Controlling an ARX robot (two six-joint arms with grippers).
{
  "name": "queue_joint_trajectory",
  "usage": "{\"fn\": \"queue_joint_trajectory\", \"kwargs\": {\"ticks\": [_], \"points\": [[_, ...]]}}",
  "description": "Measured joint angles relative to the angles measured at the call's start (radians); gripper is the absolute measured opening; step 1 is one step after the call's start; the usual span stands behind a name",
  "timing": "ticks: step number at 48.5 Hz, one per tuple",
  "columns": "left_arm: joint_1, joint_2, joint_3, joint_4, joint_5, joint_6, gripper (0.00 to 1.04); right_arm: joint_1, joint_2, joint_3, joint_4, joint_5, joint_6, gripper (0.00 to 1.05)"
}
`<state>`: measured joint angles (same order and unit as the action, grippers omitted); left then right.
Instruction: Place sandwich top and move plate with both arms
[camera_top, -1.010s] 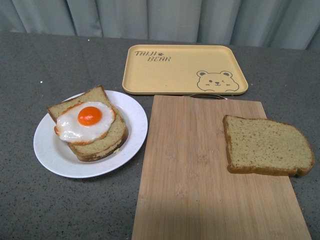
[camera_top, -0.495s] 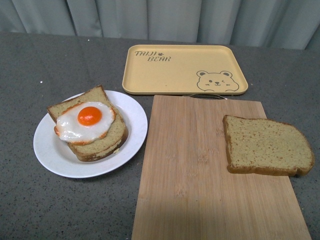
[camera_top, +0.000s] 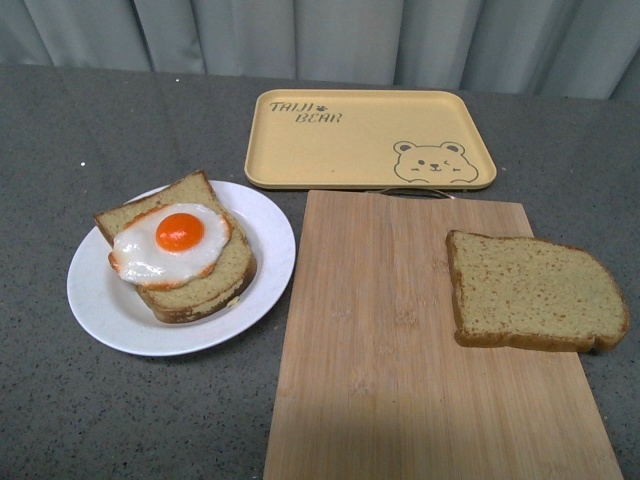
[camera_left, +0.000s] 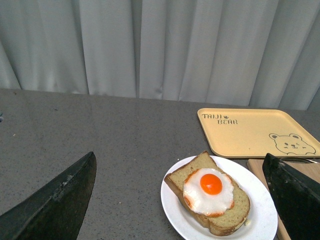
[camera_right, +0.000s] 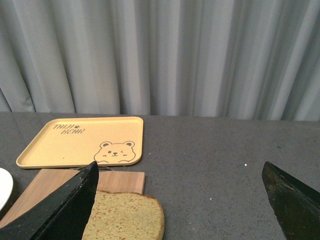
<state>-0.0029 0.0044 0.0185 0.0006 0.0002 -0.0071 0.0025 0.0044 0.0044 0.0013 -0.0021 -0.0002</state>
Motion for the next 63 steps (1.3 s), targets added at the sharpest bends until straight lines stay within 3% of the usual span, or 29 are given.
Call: {"fn": "queue_joint_trajectory", "kwargs": {"ticks": [14, 18, 22, 35, 41, 54, 63], "points": [[0.0, 0.0, 0.0, 0.0, 0.0, 0.0, 0.98, 0.004, 0.002, 0.0, 0.001, 0.008, -0.006, 0.95], [0.0, 0.0, 0.0, 0.0, -0.001, 0.0, 0.98, 0.094, 0.094, 0.003, 0.087, 0.368, -0.18, 0.95], [0.0, 0.0, 0.0, 0.0, 0.0, 0.001, 0.98, 0.062, 0.201, 0.005, 0.134, 0.428, -0.267, 0.95], [0.0, 0.0, 0.0, 0.0, 0.0, 0.001, 0.98, -0.209, 0.774, 0.11, 0.393, 0.064, -0.215, 0.95], [0.0, 0.0, 0.0, 0.0, 0.0, 0.001, 0.98, -0.244, 1.109, 0.211, 0.444, -0.077, -0.162, 0.95], [0.0, 0.0, 0.0, 0.0, 0.0, 0.001, 0.98, -0.245, 1.578, 0.449, 0.308, -0.404, -0.004, 0.95], [0.0, 0.0, 0.0, 0.0, 0.0, 0.001, 0.98, -0.243, 1.762, 0.552, 0.259, -0.485, 0.039, 0.95]]}}
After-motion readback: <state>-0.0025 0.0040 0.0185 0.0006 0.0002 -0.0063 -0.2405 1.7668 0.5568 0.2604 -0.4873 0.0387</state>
